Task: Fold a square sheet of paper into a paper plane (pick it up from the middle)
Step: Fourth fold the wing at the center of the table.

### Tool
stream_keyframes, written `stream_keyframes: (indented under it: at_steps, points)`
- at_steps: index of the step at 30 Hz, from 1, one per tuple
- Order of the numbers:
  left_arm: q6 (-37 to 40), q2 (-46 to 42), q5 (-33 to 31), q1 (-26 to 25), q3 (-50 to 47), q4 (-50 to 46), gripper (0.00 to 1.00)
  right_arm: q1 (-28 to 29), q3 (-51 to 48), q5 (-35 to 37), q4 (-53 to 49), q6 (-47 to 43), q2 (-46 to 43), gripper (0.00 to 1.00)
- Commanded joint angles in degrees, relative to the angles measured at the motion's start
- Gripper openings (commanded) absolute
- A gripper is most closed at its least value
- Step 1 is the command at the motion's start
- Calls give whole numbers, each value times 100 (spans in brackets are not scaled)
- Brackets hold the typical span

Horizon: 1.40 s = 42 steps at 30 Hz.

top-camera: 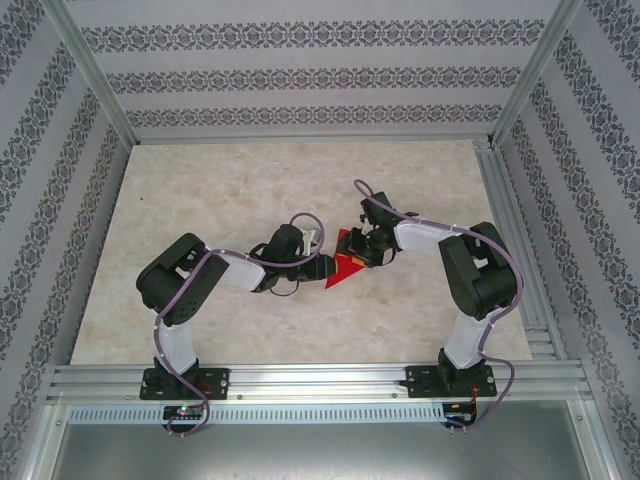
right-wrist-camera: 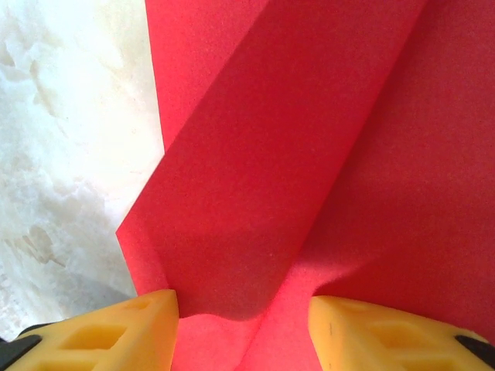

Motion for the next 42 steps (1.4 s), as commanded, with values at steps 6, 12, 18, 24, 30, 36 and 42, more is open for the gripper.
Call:
stream_keyframes:
  at_steps: [6, 12, 18, 24, 30, 36, 42]
  points:
    - [139, -605, -336, 60, -331, 177, 31, 23, -155, 1185, -702, 232, 645, 53]
    - [252, -391, 1, -114, -131, 398, 30, 101, -118, 1286, -739, 336, 787, 55]
    - [340, -132, -3, -160, 130, 293, 27, 128, -131, 1344, -763, 422, 819, 56]
    - [289, 129, 156, -160, 259, 351, 27, 128, -124, 1361, -799, 482, 854, 56]
    - [363, 80, -195, -160, 268, 19, 25, 122, -153, 1381, -803, 513, 867, 57]
    - [422, 75, -417, -160, 299, -224, 24, 119, -169, 1395, -808, 513, 871, 56]
    - [479, 88, -477, -161, 355, -371, 21, 115, -167, 1423, -837, 517, 894, 55]
